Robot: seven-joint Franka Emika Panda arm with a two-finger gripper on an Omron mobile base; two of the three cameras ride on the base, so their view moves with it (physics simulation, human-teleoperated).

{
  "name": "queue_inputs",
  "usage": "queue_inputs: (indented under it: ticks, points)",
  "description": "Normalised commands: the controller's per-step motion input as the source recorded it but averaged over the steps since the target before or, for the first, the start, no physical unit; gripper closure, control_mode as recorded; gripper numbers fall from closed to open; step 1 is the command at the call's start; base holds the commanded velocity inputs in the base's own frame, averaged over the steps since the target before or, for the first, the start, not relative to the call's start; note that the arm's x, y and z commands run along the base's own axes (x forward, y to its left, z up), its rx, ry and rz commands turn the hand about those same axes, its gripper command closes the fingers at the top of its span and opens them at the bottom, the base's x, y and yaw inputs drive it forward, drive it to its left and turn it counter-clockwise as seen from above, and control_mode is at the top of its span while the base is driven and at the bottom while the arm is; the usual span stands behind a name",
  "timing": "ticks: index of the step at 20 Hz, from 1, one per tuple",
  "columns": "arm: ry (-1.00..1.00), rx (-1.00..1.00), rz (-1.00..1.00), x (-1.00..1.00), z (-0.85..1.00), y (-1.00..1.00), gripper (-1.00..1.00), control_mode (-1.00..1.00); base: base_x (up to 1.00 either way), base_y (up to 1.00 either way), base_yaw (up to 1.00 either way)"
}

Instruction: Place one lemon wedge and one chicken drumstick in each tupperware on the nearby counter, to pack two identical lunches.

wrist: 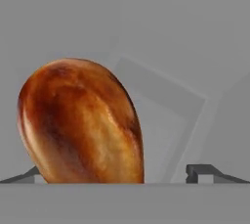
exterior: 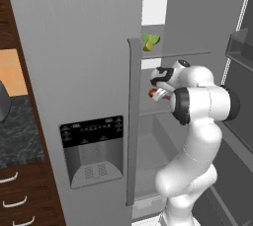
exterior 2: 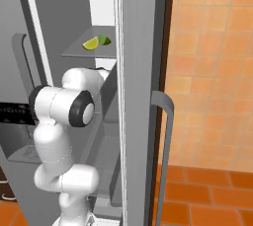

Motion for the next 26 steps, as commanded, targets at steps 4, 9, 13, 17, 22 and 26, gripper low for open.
queue_inputs:
  ticks: [4,9,13,17,22,26]
  points:
    - [0.06,-0.15,0.09,-0.41,-0.97,0.03,1.0,-1.0,0.0,0.0,0.0]
    - [-0.18,-0.07,0.01,-0.76,-0.77,0.03,1.0,-1.0,0.0,0.0,0.0]
    - [-0.18,0.0,0.0,-1.0,-0.22,0.0,1.0,-1.0,0.0,0.0,0.0]
    - [-0.01,0.0,0.0,-1.0,0.24,0.06,1.0,-1.0,0.0,0.0,0.0]
    - [0.0,0.0,-0.04,-1.0,0.48,0.05,1.0,-1.0,0.0,0.0,0.0]
    - [-0.02,0.0,-0.1,-1.0,0.49,0.0,1.0,-1.0,0.0,0.0,0.0]
